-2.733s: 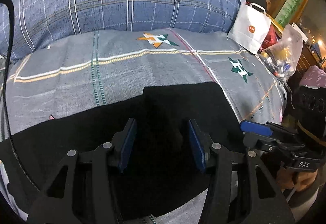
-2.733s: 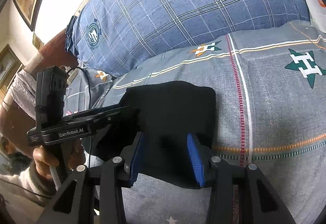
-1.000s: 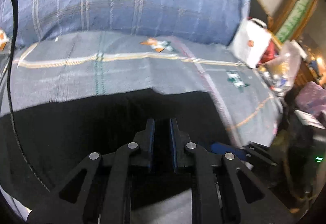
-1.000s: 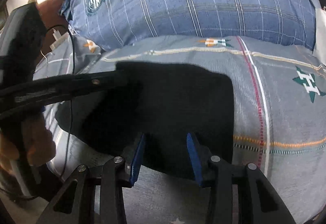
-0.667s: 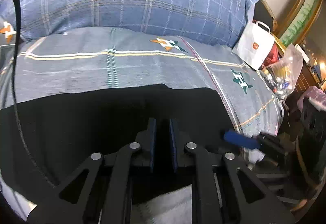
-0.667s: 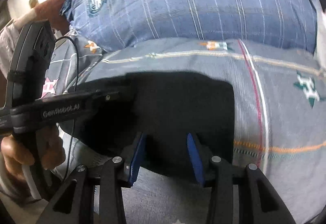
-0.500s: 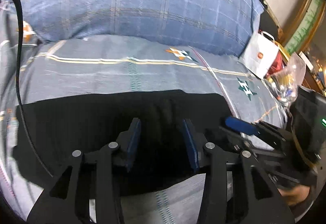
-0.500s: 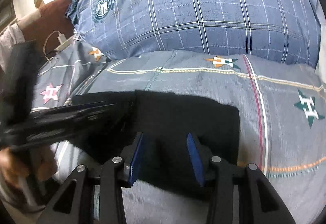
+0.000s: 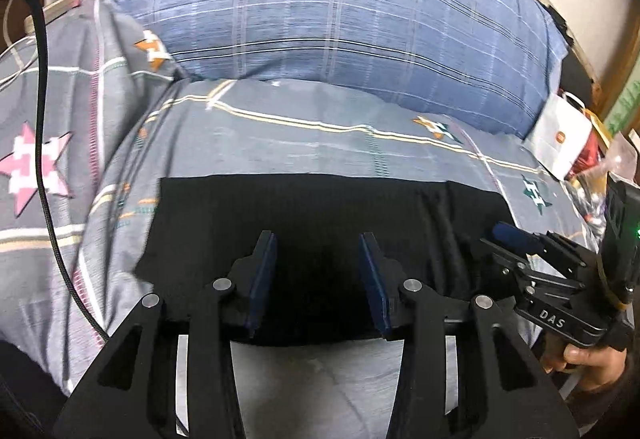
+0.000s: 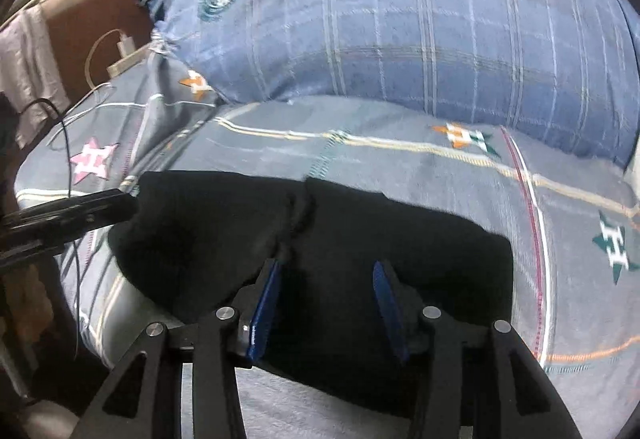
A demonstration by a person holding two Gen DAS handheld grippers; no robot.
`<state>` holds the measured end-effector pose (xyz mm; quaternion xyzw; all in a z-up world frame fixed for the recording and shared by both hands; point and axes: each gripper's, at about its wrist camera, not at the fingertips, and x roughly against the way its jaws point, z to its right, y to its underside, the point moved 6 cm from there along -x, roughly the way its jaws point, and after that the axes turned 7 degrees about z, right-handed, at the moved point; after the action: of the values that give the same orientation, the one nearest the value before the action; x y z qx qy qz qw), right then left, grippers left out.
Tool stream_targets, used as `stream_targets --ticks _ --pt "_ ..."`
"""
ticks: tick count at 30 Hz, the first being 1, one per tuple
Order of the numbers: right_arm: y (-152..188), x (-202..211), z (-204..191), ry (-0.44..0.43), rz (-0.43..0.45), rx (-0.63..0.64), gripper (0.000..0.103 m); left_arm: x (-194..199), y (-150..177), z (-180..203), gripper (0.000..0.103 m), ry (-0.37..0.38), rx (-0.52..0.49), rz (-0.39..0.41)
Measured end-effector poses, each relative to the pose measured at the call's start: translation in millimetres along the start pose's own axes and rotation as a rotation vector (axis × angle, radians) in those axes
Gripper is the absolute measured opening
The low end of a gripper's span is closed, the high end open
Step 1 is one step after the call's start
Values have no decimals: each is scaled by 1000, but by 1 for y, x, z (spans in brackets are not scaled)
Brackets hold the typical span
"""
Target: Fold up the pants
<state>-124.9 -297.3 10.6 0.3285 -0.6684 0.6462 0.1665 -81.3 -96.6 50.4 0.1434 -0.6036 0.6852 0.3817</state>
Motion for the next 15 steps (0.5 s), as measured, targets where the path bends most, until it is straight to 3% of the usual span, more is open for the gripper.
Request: stream_targets --ticks 4,8,11,15 --pt "19 -24 -15 -48 -68 7 48 7 4 -13 41 -17 20 5" --pt "12 -18 -27 -26 -67 84 49 14 10 -29 41 -24 58 5" --pt "0 -5 -34 -69 -16 80 49 19 18 -49 48 -26 124 -2" --pt "0 -14 -29 -70 -16 37 49 24 28 -68 49 -50 184 -20"
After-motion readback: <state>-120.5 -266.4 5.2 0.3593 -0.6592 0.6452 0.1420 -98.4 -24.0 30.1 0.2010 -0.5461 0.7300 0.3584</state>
